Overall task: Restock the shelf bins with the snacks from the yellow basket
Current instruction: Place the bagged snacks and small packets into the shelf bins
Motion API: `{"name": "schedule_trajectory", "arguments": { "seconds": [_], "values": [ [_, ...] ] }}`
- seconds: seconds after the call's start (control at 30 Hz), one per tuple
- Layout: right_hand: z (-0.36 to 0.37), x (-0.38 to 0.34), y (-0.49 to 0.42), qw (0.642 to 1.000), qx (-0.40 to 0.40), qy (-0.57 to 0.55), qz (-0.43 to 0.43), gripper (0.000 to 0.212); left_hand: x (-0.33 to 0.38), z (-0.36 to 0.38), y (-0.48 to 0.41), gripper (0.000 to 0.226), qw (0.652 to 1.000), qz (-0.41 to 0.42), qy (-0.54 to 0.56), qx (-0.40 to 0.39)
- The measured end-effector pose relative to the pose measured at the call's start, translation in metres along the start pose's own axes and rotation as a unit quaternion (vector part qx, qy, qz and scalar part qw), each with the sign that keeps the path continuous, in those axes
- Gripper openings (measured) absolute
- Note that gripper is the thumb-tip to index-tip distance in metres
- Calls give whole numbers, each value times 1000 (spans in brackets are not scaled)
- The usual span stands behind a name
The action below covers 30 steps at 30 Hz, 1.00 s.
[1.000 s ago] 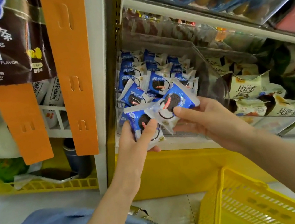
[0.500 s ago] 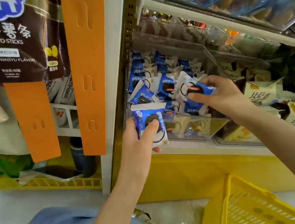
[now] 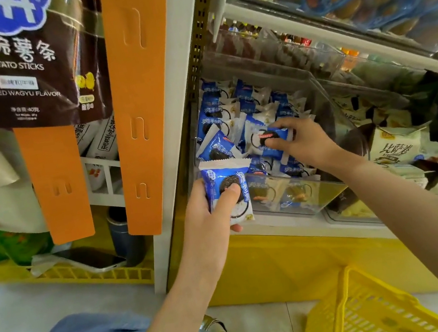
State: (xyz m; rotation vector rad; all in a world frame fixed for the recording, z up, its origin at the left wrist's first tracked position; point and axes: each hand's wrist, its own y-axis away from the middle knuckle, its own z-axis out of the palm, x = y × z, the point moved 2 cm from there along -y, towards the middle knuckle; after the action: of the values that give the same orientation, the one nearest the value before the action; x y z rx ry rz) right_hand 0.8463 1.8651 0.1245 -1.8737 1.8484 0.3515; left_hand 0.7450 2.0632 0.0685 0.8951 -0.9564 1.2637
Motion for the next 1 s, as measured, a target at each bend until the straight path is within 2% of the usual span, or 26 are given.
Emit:
{"name": "schedule_trajectory", "arguments": {
  "seconds": [0.07,0.2,0.3,0.4,0.43,0.5,0.57,0.63,0.7,0.83,0.93,1.0],
  "values": [
    [0,0,0,1000,25,-19,2,34,0,1,0,15,1000,0,-2,-2],
    [8,1,-2,997,-46,49,22,32,-1,2,0,15,1000,-5,-7,1],
    [6,-4,-3,984,10,170,-50,37,-1,0,0,18,1000,-4,-5,15],
    [6,-21,2,980,79,112,-142,30,4,-4,0,23,999,15,-5,32],
    [8,-28,2,979,66,94,-170,24,5,-6,-1,25,999,24,-3,39],
    [19,-40,-1,976,-9,97,-197,22,8,-9,-1,26,998,36,3,50],
    [32,-46,-7,966,-86,167,-176,30,10,-11,0,28,998,38,5,56],
    [42,-50,-13,958,-125,222,-129,38,11,-14,0,27,997,39,7,62],
    [44,-52,-17,968,-129,186,-109,37,13,-17,0,24,997,38,14,67],
    [37,-59,-26,986,-102,52,-117,21,16,-21,-2,19,996,45,30,66],
    [35,-65,-32,983,-57,72,-160,18,15,-20,-2,20,997,43,30,57],
    [40,-68,-35,975,-81,93,-187,20,15,-20,-3,19,997,41,29,56]
  ]
}}
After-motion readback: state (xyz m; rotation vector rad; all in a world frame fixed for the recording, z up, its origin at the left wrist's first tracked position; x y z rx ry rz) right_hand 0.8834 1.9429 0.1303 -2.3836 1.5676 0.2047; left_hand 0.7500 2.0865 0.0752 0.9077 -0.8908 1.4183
